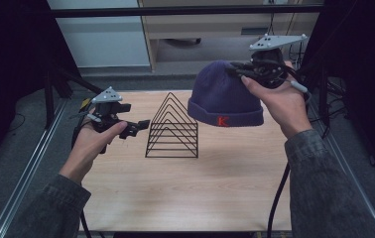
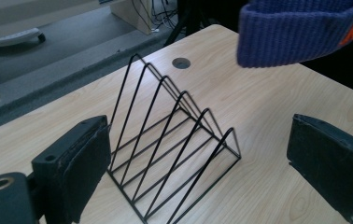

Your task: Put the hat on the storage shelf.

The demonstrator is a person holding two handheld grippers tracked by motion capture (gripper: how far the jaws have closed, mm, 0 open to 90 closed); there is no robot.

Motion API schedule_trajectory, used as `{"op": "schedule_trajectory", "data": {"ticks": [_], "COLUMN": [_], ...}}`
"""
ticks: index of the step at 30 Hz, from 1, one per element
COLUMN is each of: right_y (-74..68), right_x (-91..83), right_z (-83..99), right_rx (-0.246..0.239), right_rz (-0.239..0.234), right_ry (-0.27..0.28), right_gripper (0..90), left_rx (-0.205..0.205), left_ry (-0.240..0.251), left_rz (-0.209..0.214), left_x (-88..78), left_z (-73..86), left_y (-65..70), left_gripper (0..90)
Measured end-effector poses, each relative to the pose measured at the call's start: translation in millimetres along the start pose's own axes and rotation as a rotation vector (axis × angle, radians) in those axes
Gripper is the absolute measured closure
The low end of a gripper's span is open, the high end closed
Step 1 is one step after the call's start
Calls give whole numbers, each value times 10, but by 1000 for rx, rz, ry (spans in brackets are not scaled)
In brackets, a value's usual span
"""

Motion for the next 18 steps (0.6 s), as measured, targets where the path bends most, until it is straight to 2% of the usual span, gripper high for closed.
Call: {"op": "schedule_trajectory", "data": {"ticks": [8, 14, 18], "right_y": [-185, -309, -397], "right_x": [92, 161, 198], "right_z": [-259, -332, -368], "right_rx": [-7, -7, -2], "right_rz": [-40, -74, -102], "right_ry": [45, 53, 61], "right_gripper": [804, 804, 803], "left_rx": [42, 40, 64], "left_ry": [-11, -13, -37], "left_rz": [46, 67, 89], "left_x": [178, 267, 347], "left_z": [-143, -193, -201], "left_y": [95, 73, 105], "left_gripper": [48, 41, 39]}}
Point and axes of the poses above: each handheld gripper's, and its own axes: x roughly forward along the jaws, z roughly out of its underside, y roughly to its right, the point moved 3 cm from there along x, roughly forward along the jaws, and after that the axes turned 8 degrees about z, right-handed, at the moved point
